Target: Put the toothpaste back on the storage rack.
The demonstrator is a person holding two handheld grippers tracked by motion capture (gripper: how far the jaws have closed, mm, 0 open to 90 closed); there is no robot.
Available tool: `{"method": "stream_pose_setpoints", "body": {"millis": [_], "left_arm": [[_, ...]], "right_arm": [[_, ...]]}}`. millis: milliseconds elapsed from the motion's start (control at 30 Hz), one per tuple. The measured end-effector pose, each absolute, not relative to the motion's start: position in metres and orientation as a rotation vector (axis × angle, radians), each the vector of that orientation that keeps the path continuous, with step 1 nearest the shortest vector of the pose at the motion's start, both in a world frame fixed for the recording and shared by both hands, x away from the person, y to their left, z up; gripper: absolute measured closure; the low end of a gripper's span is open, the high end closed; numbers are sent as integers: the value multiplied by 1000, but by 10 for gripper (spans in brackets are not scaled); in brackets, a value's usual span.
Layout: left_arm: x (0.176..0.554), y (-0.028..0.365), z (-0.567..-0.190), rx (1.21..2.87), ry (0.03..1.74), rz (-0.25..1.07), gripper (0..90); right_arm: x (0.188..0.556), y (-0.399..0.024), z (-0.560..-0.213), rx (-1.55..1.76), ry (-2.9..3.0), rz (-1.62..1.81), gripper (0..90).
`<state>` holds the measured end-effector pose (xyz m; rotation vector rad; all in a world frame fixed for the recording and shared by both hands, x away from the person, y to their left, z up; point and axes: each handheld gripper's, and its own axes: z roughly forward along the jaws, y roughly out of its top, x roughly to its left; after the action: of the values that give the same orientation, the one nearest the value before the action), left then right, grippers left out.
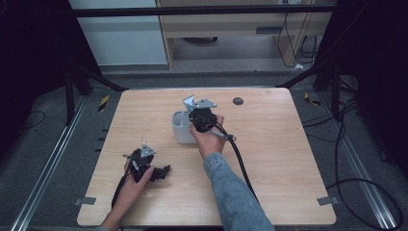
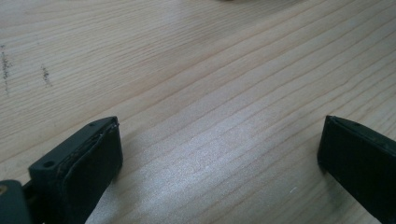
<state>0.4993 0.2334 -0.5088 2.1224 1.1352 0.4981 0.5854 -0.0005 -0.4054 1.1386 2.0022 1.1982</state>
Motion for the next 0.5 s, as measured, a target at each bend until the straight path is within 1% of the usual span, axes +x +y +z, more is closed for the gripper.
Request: {"method": "stream_pose_setpoints", "body": {"millis": [500], "left_arm": [[499,233,-509,2123,1135,498,0]], "right_arm": [[586,0,-408,1142,2026,1175,787]]}}
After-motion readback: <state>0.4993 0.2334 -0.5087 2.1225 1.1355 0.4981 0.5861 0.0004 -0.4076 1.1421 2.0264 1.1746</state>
